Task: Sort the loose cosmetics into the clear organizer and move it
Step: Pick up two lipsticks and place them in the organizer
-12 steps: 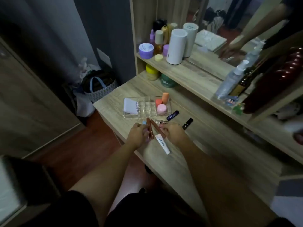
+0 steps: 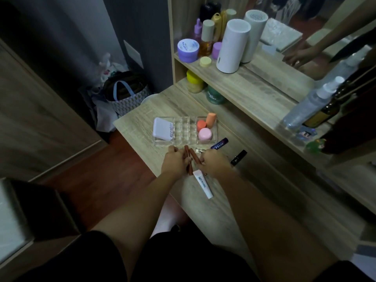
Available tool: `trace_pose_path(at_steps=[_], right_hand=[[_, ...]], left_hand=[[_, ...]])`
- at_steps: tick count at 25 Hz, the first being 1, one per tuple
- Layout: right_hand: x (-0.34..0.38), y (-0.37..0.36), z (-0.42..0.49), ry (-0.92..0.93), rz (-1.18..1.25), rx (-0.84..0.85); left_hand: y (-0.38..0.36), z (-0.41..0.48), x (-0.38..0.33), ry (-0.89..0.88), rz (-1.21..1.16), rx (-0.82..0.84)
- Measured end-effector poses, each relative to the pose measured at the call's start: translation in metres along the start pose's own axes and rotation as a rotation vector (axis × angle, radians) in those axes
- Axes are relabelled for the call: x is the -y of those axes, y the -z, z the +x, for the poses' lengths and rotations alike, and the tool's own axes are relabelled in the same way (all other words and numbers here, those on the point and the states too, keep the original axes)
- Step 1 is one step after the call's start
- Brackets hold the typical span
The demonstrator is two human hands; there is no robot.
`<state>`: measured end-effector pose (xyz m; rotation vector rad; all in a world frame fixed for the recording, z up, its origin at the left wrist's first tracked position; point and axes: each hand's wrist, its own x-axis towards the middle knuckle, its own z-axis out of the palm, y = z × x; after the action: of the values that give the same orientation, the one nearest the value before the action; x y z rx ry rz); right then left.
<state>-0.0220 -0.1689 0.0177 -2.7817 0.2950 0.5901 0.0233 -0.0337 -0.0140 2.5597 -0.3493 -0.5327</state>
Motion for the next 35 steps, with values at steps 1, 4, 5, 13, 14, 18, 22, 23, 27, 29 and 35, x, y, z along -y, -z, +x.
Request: trace_pose_path(at_steps=[1,4,5,13,14,18,22,23,27,29,35], right_hand=[[-0.001,-0.001,0.001,-0.011,0.013,0.005],[-0.003,-0.002,0.004,-0.046,0.071,-0.002],[-0.002,-0.001,0.006,-0.064,0.115,-0.016],[-0.029,0.006,0.006,-0.152,0.772,-0.222],[-0.031,0.007,0.006,-0.143,0.87,-0.217],[-0.035,0.013,0.006,-0.065,1.092,-0.181],[-0.038,0.017,0.006,-0.05,1.116,-0.179],[-0.037,0.021,0.009,-0.057,1.137,-0.2],[-0.026,0.038,0.028,-0.02,1.182,-0.271],[-0.018,0.043,0.04,-0.014,1.14,-0.319],[0.007,0.052,0.077,0.03,1.051,-0.393]], left_hand=[[0.001,0.001,-0.001,0.011,0.015,0.004],[0.003,0.004,-0.004,0.038,0.029,0.012],[0.004,0.005,-0.004,0.042,0.024,0.011],[-0.002,0.009,-0.023,0.138,0.024,-0.003],[-0.002,0.008,-0.025,0.181,0.026,-0.013],[0.0,0.01,-0.033,0.319,-0.023,-0.022],[0.003,0.009,-0.035,0.301,-0.089,-0.066],[0.006,0.009,-0.034,0.288,-0.142,-0.089],[0.028,0.014,-0.022,0.305,-0.684,-0.224],[0.043,0.02,-0.017,0.3,-0.82,-0.245],[0.094,0.068,-0.005,0.053,-0.712,-0.323]])
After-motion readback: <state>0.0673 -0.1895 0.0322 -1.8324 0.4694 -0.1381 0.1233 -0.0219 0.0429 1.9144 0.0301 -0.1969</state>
